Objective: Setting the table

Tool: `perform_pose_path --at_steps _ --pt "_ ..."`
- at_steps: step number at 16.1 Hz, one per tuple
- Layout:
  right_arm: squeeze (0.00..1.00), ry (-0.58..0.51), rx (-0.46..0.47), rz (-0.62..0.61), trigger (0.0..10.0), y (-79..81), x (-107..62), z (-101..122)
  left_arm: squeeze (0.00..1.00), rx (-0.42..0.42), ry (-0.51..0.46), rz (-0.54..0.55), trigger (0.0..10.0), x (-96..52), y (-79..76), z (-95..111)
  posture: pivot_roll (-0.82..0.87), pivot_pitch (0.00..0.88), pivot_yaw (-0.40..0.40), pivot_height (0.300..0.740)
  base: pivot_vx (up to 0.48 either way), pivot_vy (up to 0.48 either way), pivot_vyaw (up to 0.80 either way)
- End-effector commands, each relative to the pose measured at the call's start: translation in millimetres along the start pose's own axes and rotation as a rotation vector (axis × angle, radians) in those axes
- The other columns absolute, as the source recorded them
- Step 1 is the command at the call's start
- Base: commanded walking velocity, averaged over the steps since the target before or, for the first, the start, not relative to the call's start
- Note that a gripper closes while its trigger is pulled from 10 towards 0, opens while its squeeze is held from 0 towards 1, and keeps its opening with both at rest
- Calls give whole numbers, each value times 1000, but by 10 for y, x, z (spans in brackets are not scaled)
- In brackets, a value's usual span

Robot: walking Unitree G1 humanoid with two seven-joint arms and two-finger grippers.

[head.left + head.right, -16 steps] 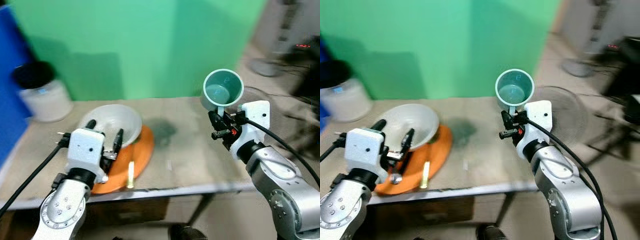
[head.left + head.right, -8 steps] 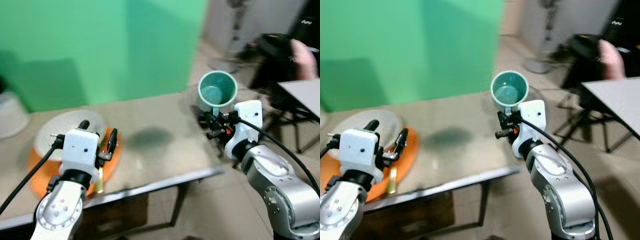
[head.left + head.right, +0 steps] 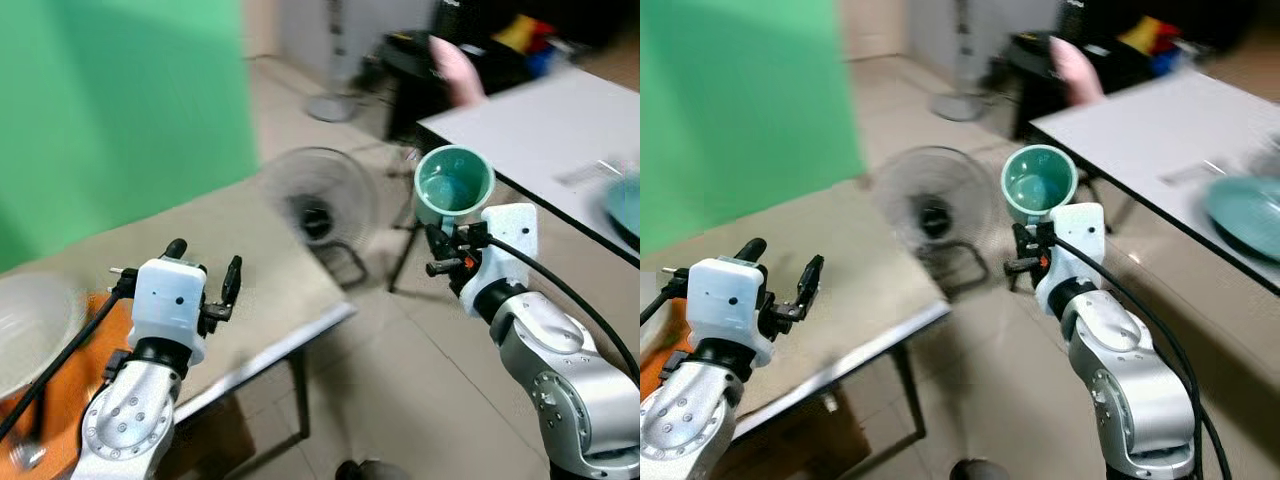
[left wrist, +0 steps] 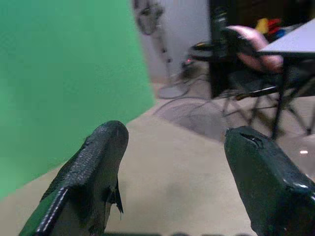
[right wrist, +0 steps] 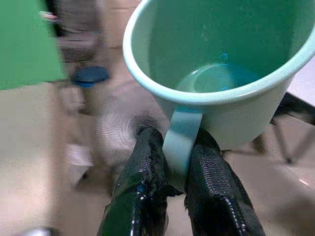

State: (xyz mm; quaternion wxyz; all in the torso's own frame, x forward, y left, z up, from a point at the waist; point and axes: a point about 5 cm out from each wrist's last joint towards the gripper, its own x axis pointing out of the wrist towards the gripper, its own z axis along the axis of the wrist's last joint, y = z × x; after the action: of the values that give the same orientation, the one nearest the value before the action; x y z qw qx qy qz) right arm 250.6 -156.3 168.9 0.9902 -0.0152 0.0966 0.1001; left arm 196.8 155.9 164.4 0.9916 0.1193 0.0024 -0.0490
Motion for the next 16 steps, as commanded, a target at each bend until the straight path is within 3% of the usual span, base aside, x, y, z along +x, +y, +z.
perform_pose_path --at_steps 1,9,16 --pt "0 -13 -7 -11 10000 -3 -5 25 0 9 3 9 10000 1 28 -11 -54 0 0 740 0 0 -800" --pt "0 12 -21 -65 10000 -71 -19 6 0 -48 -8 24 10000 12 28 -18 -68 0 -4 740 0 0 -798" --pt "0 33 -31 -104 10000 -131 -22 -10 0 -35 -21 -13 10000 53 13 -33 -86 0 7 740 0 0 -796"
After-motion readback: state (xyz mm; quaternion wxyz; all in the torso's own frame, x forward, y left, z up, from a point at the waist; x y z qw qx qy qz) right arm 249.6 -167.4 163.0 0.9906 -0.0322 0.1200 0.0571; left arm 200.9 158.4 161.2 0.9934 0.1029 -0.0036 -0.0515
